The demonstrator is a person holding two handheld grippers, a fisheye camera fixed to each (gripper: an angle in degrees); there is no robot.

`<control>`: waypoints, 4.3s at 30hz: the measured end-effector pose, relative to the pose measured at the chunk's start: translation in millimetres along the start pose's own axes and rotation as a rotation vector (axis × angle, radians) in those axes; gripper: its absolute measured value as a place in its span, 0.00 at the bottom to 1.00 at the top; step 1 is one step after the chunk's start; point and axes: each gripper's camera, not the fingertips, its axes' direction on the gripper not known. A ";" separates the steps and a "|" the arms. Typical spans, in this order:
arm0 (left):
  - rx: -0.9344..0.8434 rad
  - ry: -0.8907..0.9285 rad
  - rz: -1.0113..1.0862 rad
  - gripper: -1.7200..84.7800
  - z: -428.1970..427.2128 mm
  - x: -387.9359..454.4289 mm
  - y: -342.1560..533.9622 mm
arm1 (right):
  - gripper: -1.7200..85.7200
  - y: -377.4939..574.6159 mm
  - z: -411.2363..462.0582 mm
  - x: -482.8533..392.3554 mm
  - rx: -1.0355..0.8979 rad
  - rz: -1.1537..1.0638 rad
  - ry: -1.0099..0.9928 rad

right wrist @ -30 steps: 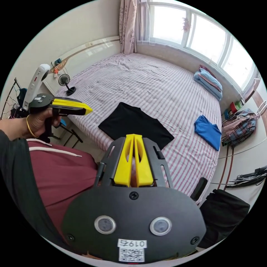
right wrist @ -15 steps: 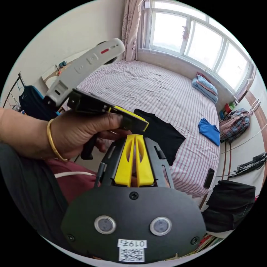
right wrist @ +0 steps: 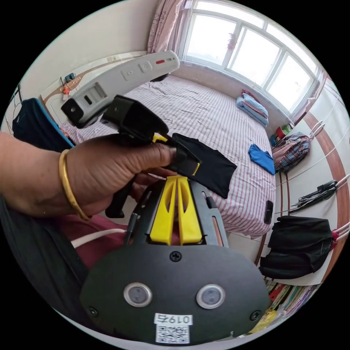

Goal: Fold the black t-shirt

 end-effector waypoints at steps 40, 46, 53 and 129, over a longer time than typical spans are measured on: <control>0.411 -0.069 -0.807 0.03 11.2 -277.6 -77.9 | 0.02 -689.8 279.4 226.7 -0.288 -0.954 -0.813; 0.388 0.003 -0.927 0.04 30.6 -389.1 -66.3 | 0.10 -870.9 397.6 230.2 -0.327 -0.985 -0.810; 0.457 0.138 -1.019 0.10 58.6 -484.4 -67.7 | 0.12 -1023.5 528.3 205.2 -0.534 -1.088 -0.862; 0.619 0.386 -0.411 0.03 115.0 -539.2 -281.9 | 0.01 -1364.5 729.5 310.6 -0.875 -1.356 -1.404</control>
